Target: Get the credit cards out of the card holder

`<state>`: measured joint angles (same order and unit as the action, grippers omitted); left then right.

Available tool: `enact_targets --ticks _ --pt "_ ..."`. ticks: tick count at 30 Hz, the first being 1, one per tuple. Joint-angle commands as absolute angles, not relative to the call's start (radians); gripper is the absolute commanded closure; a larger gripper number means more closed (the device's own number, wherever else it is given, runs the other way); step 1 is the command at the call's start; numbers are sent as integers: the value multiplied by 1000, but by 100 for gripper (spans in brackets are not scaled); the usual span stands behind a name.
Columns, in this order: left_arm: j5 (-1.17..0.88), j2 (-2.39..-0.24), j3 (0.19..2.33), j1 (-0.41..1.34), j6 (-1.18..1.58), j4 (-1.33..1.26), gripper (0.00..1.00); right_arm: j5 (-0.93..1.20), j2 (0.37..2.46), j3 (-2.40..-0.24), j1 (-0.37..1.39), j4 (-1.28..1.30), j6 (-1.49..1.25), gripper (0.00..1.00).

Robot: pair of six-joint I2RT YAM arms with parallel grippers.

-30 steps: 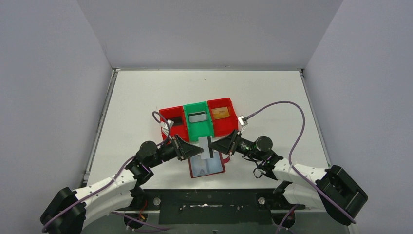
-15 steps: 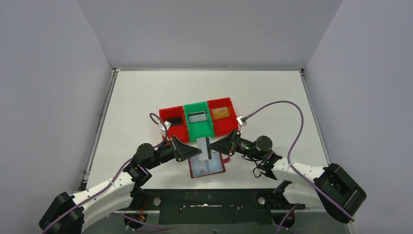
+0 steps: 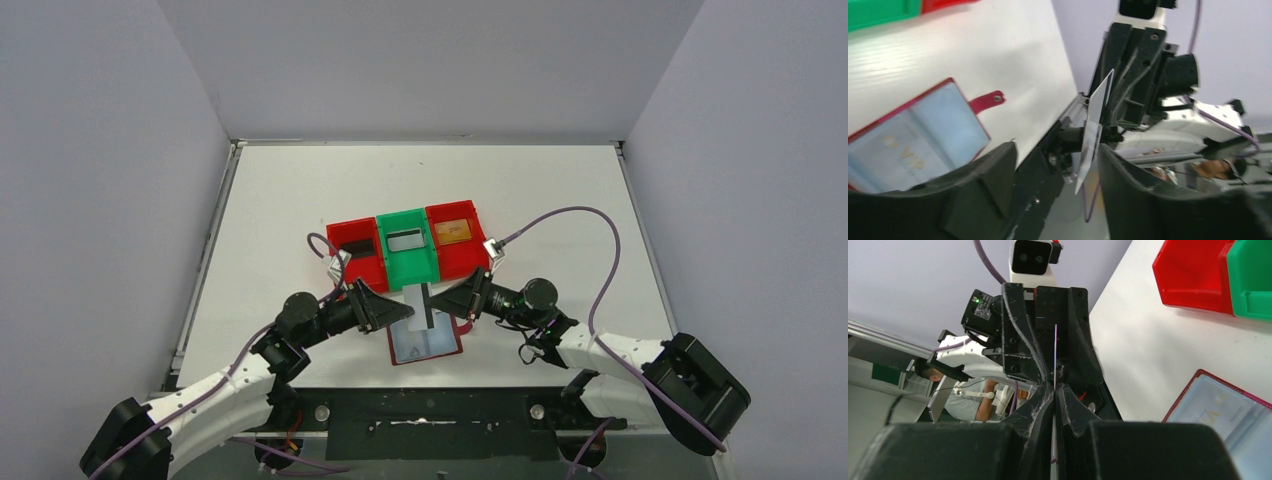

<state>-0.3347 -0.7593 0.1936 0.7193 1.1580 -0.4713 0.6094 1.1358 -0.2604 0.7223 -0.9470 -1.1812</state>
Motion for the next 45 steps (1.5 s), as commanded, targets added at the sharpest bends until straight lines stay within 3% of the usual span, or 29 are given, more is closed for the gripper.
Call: enact_targets --ticks 1,4,8,13,20,23,33,45 --pt "-193 -677 346 710 1031 -161 31 528 1047 -327 721 -782 -1079 100" --pt "-60 -644 444 706 957 96 20 417 973 -383 722 -525 -982 100" --pt "106 -700 586 695 858 414 15 260 902 -485 721 -257 -821 100" --pt "172 -856 752 610 765 586 11 164 913 -607 726 -111 -595 100" --pt "6 -879 808 247 642 602 10 17 1026 -725 845 -110 -223 100" --pt "23 -818 804 156 595 593 9 -36 1097 -784 913 -98 -26 100" --pt "53 -697 688 149 513 481 7 -1 1400 -1018 949 40 503 100" --pt "46 -652 674 144 508 466 7 58 1684 -1267 884 171 753 100"
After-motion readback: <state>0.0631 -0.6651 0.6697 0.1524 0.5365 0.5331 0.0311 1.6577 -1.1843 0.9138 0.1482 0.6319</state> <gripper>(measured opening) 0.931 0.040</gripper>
